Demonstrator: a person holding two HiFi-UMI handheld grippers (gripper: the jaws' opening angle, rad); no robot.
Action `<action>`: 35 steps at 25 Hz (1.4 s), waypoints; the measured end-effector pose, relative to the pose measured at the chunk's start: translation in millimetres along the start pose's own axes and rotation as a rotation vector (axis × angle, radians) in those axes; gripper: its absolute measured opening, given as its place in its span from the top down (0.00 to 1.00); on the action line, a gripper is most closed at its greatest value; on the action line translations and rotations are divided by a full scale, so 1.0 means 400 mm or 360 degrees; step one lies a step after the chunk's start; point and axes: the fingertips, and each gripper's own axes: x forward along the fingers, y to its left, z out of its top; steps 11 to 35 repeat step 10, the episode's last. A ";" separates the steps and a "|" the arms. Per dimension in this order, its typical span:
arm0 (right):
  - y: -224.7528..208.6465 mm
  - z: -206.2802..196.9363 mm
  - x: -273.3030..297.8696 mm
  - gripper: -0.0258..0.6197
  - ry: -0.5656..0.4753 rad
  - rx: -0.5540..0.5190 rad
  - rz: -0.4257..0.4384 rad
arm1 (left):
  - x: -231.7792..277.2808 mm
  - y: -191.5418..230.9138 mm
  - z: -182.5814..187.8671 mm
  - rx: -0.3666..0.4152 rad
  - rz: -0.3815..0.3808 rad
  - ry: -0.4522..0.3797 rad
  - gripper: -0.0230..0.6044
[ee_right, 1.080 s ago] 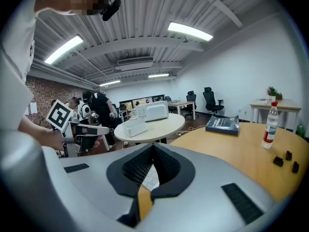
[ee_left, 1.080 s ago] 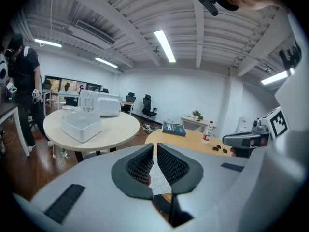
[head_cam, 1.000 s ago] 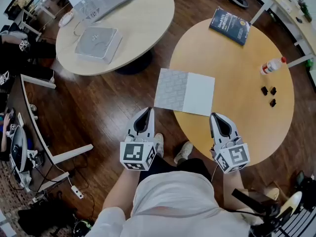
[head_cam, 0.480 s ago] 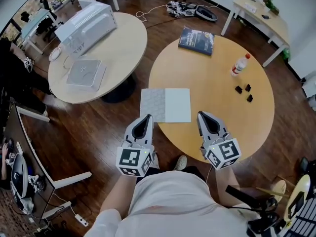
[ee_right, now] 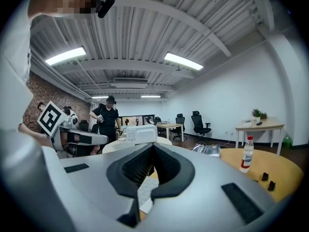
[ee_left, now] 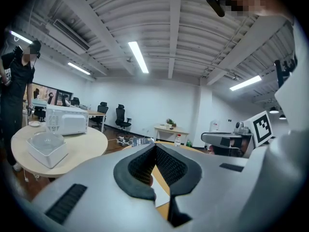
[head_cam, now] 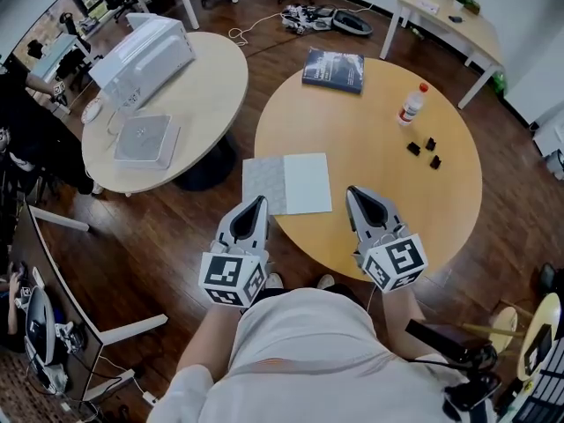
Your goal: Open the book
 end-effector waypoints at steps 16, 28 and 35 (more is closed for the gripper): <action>0.016 -0.013 0.006 0.96 -0.0033 0.0001 0.0021 | -0.008 0.023 -0.021 -0.0007 0.0020 0.0015 0.95; 0.016 -0.013 0.006 0.96 -0.0033 0.0001 0.0021 | -0.008 0.023 -0.021 -0.0007 0.0020 0.0015 0.95; 0.016 -0.013 0.006 0.96 -0.0033 0.0001 0.0021 | -0.008 0.023 -0.021 -0.0007 0.0020 0.0015 0.95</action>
